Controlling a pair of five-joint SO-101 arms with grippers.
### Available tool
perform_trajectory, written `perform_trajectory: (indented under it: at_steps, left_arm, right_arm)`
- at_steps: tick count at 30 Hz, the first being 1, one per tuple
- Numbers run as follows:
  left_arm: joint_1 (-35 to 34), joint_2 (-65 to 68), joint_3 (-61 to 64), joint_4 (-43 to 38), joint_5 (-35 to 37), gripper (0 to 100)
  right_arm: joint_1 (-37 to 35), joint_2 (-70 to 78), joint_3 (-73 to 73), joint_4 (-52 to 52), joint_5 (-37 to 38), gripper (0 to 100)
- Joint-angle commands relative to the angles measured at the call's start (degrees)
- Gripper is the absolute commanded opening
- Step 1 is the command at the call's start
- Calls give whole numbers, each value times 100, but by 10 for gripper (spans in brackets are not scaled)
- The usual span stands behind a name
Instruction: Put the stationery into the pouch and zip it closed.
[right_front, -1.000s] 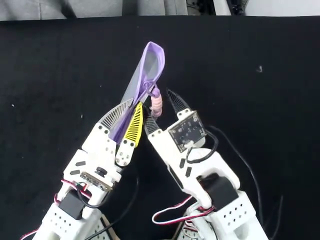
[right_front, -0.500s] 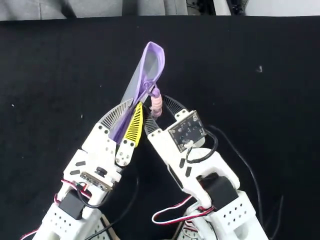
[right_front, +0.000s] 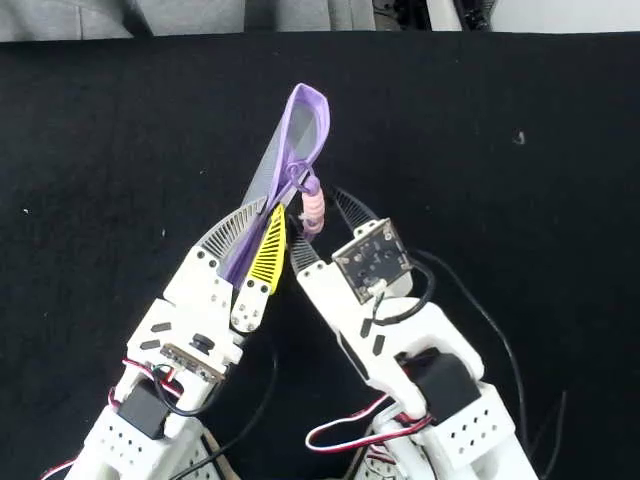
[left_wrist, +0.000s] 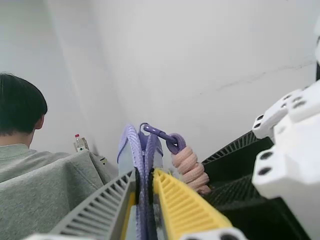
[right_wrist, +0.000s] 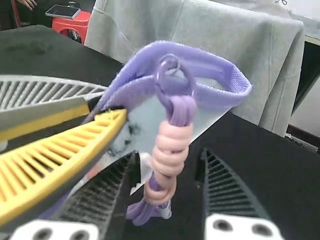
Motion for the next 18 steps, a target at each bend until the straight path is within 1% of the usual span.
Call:
perform_trajectory:
  at_steps: [1, 7, 12, 18]
  left_arm:
    - [-40, 35, 127, -26, 62, 28]
    - [-40, 35, 136, -18, 62, 28]
    - [-40, 35, 136, -18, 62, 28]
    - [-40, 35, 136, -18, 62, 28]
  right_arm:
    - [-35, 31, -400, 35, -18, 194]
    - [-18, 31, -523, 18, -9, 188]
    - [-9, 31, -523, -97, -9, 108]
    - [-9, 31, -576, -97, -18, 95]
